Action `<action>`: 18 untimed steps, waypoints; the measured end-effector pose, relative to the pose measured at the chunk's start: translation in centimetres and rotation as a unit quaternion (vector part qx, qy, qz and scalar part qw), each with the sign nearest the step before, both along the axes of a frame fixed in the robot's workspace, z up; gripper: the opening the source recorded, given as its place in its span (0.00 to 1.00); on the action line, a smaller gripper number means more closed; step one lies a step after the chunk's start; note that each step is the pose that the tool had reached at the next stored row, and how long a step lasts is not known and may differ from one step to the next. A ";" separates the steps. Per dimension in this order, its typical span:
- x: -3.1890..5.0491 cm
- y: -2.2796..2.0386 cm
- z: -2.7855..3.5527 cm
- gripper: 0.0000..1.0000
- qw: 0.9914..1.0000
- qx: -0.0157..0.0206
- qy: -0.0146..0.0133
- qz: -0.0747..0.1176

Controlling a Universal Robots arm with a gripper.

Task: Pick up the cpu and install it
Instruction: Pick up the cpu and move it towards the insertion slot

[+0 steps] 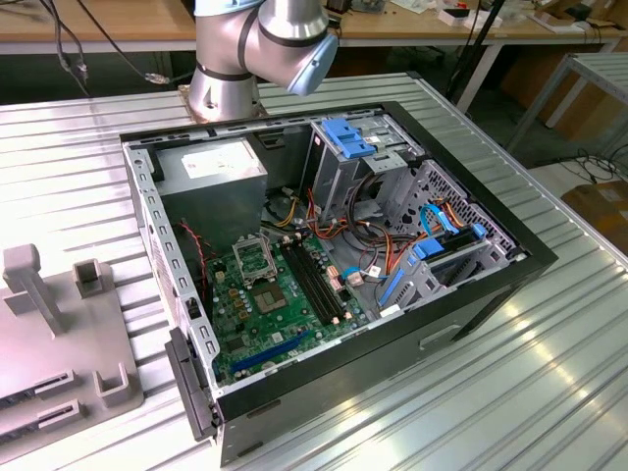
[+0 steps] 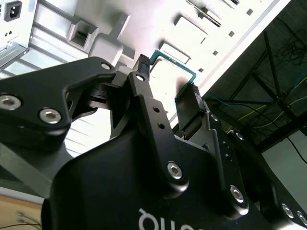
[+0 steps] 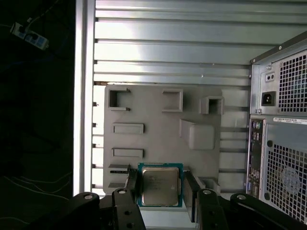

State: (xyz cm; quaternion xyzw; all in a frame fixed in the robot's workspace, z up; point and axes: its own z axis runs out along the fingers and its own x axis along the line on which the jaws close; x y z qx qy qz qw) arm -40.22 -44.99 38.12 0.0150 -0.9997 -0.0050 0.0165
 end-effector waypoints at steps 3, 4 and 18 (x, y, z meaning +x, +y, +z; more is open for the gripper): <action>0.25 0.00 0.00 0.47 1.000 0.000 0.000 0.000; 0.29 0.01 0.00 0.47 1.000 0.000 0.000 0.000; 1.55 0.00 0.01 0.47 1.000 0.000 0.000 0.000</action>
